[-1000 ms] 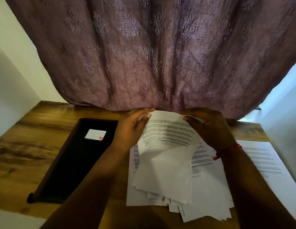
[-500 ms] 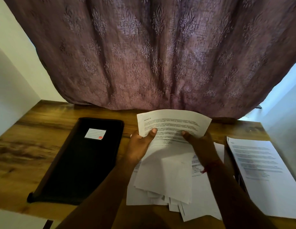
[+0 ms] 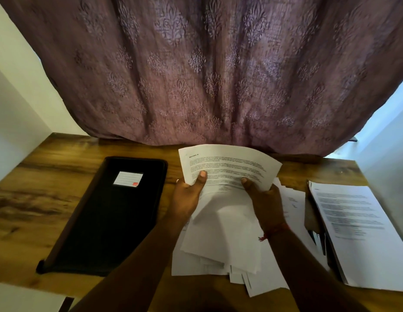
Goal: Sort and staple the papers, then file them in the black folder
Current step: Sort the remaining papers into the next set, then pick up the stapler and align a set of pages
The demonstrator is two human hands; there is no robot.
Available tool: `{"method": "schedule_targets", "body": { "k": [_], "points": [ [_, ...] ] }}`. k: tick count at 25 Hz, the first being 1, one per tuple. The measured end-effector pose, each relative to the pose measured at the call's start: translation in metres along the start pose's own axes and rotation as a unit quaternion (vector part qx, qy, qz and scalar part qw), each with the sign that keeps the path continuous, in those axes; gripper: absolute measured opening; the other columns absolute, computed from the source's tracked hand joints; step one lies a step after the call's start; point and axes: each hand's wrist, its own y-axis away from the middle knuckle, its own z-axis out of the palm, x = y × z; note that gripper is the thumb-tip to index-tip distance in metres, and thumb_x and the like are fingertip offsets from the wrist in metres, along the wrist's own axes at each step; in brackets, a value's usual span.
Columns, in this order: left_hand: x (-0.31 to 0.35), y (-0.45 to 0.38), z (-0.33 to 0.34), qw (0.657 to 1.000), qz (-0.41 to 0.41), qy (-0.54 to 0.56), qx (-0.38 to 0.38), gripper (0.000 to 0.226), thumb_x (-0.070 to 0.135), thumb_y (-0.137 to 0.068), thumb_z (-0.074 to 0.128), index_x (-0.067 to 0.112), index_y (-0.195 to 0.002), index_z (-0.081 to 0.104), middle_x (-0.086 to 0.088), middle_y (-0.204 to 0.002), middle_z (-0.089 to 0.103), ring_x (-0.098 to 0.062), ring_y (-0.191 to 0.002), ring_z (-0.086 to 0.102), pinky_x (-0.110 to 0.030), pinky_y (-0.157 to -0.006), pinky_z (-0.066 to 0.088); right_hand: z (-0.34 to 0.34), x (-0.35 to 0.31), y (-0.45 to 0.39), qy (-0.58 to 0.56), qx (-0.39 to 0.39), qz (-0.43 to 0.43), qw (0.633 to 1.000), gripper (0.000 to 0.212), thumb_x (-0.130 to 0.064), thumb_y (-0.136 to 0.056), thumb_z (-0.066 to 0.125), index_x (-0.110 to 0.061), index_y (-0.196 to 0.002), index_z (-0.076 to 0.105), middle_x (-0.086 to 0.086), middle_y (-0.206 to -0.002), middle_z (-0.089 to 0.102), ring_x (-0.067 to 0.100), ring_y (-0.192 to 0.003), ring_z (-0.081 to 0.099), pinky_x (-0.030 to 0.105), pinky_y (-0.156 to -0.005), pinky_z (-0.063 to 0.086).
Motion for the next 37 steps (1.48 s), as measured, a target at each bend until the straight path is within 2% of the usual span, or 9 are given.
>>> {"method": "schedule_targets", "body": {
  "k": [6, 12, 16, 20, 25, 30, 32, 34, 37],
  "points": [
    [0.002, 0.008, 0.004, 0.998, 0.04, -0.037, -0.004, 0.015, 0.025, -0.097, 0.06, 0.035, -0.105, 0.054, 0.021, -0.097, 0.061, 0.009, -0.079, 0.06, -0.003, -0.068, 0.049, 0.002, 0.009, -0.003, 0.001, 0.013, 0.01, 1.0, 0.016, -0.027, -0.084, 0.072, -0.032, -0.097, 0.065, -0.01, -0.097, 0.07, 0.008, -0.086, 0.068, 0.023, -0.07, 0.057],
    [-0.005, 0.002, 0.002, 0.995, 0.014, -0.09, -0.05, 0.033, 0.037, -0.102, 0.047, 0.023, -0.13, 0.059, 0.021, -0.111, 0.058, 0.007, -0.091, 0.056, 0.005, -0.07, 0.04, -0.006, 0.011, -0.008, 0.017, -0.007, 0.023, 1.0, 0.011, -0.03, -0.085, 0.071, -0.033, -0.095, 0.066, -0.01, -0.097, 0.071, 0.01, -0.092, 0.068, 0.031, -0.08, 0.057],
    [-0.001, -0.011, -0.004, 0.991, -0.043, -0.053, -0.114, 0.019, 0.044, -0.1, 0.048, 0.041, -0.111, 0.064, 0.027, -0.096, 0.07, 0.005, -0.09, 0.068, -0.013, -0.078, 0.05, -0.02, -0.005, -0.028, 0.062, -0.073, 0.05, 0.994, 0.025, -0.035, -0.09, 0.067, -0.022, -0.111, 0.068, -0.004, -0.101, 0.074, 0.013, -0.092, 0.071, 0.036, -0.082, 0.057],
    [0.003, -0.026, -0.003, 0.98, -0.135, 0.028, -0.144, 0.016, 0.029, -0.1, 0.055, 0.032, -0.109, 0.067, 0.008, -0.106, 0.075, -0.017, -0.098, 0.072, -0.046, -0.093, 0.055, -0.027, -0.009, -0.045, 0.074, -0.117, 0.105, 0.985, 0.022, -0.026, -0.092, 0.066, -0.021, -0.113, 0.069, 0.0, -0.101, 0.075, 0.021, -0.093, 0.071, 0.044, -0.084, 0.058],
    [-0.008, -0.025, 0.001, 0.974, -0.163, 0.021, -0.155, 0.017, 0.023, -0.1, 0.056, 0.031, -0.109, 0.067, 0.005, -0.109, 0.074, -0.022, -0.103, 0.071, -0.05, -0.095, 0.053, -0.027, -0.004, -0.038, 0.066, -0.139, 0.13, 0.98, 0.018, -0.026, -0.095, 0.061, -0.02, -0.111, 0.067, 0.003, -0.103, 0.074, 0.025, -0.097, 0.069, 0.044, -0.085, 0.057],
    [-0.021, -0.021, 0.0, 0.979, -0.182, -0.001, -0.093, 0.012, 0.024, -0.098, 0.059, 0.032, -0.098, 0.068, 0.007, -0.102, 0.075, -0.024, -0.1, 0.07, -0.051, -0.094, 0.054, -0.061, 0.014, -0.036, 0.148, -0.117, 0.145, 0.971, 0.036, -0.055, -0.095, 0.047, -0.027, -0.113, 0.063, 0.001, -0.107, 0.072, 0.022, -0.098, 0.069, 0.048, -0.088, 0.056],
    [-0.024, -0.018, 0.002, 0.98, -0.183, -0.005, -0.072, 0.012, 0.025, -0.098, 0.059, 0.032, -0.095, 0.067, 0.007, -0.101, 0.074, -0.022, -0.096, 0.069, -0.049, -0.089, 0.055, -0.092, 0.035, -0.033, 0.337, -0.026, 0.106, 0.935, 0.042, -0.056, -0.094, 0.049, -0.026, -0.122, 0.057, 0.004, -0.115, 0.067, 0.024, -0.103, 0.065, 0.049, -0.091, 0.053],
    [-0.028, -0.015, 0.004, 0.983, -0.177, -0.01, -0.053, 0.012, 0.024, -0.098, 0.06, 0.033, -0.093, 0.066, 0.013, -0.093, 0.071, -0.022, -0.095, 0.067, -0.047, -0.088, 0.054, -0.124, 0.056, -0.019, 0.525, 0.062, 0.085, 0.845, 0.048, -0.049, -0.09, 0.059, -0.023, -0.13, 0.05, 0.009, -0.122, 0.058, 0.032, -0.11, 0.057, 0.05, -0.09, 0.052],
    [-0.034, -0.012, 0.005, 0.982, -0.186, -0.007, -0.042, 0.009, 0.025, -0.097, 0.061, 0.032, -0.094, 0.065, 0.011, -0.095, 0.069, -0.027, -0.102, 0.065, -0.053, -0.093, 0.052, -0.147, 0.074, 0.004, 0.592, 0.052, 0.135, 0.793, 0.061, -0.043, -0.087, 0.064, -0.019, -0.138, 0.041, 0.013, -0.126, 0.049, 0.036, -0.117, 0.048, 0.05, -0.091, 0.05]
  ]
}}
